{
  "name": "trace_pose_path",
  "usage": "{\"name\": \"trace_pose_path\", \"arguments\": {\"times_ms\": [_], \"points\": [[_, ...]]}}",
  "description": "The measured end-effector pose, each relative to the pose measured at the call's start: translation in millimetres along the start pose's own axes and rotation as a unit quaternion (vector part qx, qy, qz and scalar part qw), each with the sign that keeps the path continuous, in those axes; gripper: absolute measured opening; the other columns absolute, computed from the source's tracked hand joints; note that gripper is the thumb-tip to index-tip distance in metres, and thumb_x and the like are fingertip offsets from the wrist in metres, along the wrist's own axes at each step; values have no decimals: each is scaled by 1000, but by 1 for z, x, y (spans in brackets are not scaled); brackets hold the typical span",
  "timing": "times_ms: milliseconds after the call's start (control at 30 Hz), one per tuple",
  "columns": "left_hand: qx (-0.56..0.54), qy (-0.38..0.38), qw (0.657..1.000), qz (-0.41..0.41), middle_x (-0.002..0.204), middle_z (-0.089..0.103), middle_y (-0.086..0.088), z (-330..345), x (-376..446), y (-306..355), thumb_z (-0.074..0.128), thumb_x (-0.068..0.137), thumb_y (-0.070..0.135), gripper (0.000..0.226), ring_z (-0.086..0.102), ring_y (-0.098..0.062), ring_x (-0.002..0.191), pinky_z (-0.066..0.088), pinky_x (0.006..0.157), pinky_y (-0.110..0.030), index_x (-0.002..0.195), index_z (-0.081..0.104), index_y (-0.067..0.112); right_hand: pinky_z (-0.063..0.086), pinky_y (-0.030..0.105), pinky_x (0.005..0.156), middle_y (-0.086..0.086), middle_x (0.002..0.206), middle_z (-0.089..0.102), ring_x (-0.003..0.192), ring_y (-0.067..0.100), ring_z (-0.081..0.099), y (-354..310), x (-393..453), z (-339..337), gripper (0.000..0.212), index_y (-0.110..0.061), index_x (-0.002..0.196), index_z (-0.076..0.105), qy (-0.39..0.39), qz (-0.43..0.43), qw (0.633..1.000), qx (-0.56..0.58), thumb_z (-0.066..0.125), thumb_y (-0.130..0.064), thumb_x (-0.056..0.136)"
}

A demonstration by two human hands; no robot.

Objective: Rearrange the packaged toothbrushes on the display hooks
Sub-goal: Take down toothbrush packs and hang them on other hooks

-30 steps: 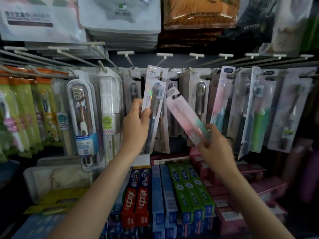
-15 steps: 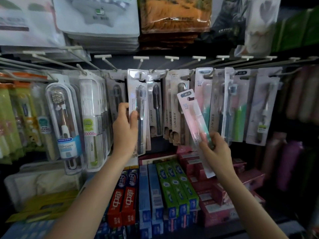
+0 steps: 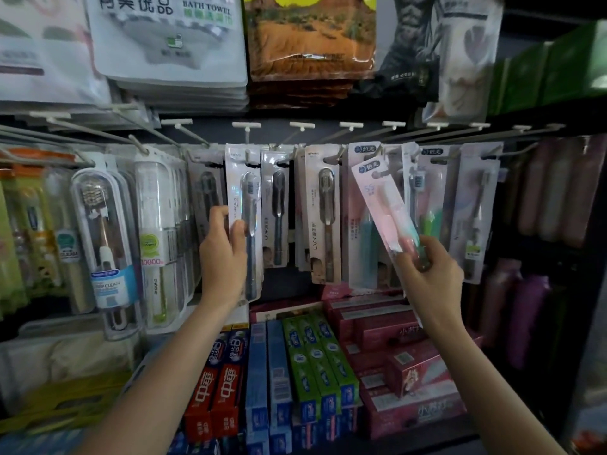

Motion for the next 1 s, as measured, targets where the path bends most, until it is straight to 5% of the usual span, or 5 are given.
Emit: {"name": "trace_pose_path", "arguments": {"times_ms": [300, 533, 633, 767, 1000], "points": [[-16, 34, 999, -29, 86, 56, -12, 7, -3, -5, 41, 98, 16, 26, 52, -21, 69, 38, 58, -18, 118, 43, 0, 32, 25, 52, 32, 73, 53, 58, 11, 40, 16, 14, -35, 41, 1, 80, 57, 61, 37, 993, 100, 46, -38, 81], [-6, 186, 983, -4, 122, 39, -17, -5, -31, 29, 59, 80, 1, 45, 44, -26, 111, 44, 94, -34, 122, 44, 10, 48, 42, 76, 25, 93, 61, 79, 31, 57, 45, 21, -31, 23, -21, 79, 58, 41, 91, 988, 119, 49, -38, 92], [-24, 43, 992, 118, 106, 49, -3, 45, -40, 84, 55, 85, 13, 31, 48, -13, 101, 39, 93, -20, 115, 49, 8, 43, 31, 64, 24, 90, 62, 73, 21, 53, 53, 21, -33, 20, -14, 91, 59, 47, 80, 989, 114, 49, -31, 94], [-98, -177, 978, 49, 105, 51, 4, 124, -44, 122, 57, 86, 36, 43, 52, -8, 95, 45, 85, -20, 118, 47, 9, 38, 27, 56, 14, 70, 59, 61, 15, 48, 55, 28, -39, 35, -10, 100, 60, 23, 55, 996, 60, 48, -39, 85], [-145, -194, 969, -51, 80, 56, 8, 164, -20, 136, 57, 91, 14, 6, 49, 4, 68, 39, 62, -7, 92, 59, 9, 34, 28, 55, -4, 61, 49, 64, 16, 45, 64, 73, -56, 18, -12, 95, 62, 0, 41, 999, 27, 56, -28, 89]]}}
Point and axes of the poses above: each hand's wrist, its own x-axis towards the middle knuckle, its own z-axis out of the palm, y = z × x, the point moved 7 cm from there along x, towards the middle knuckle
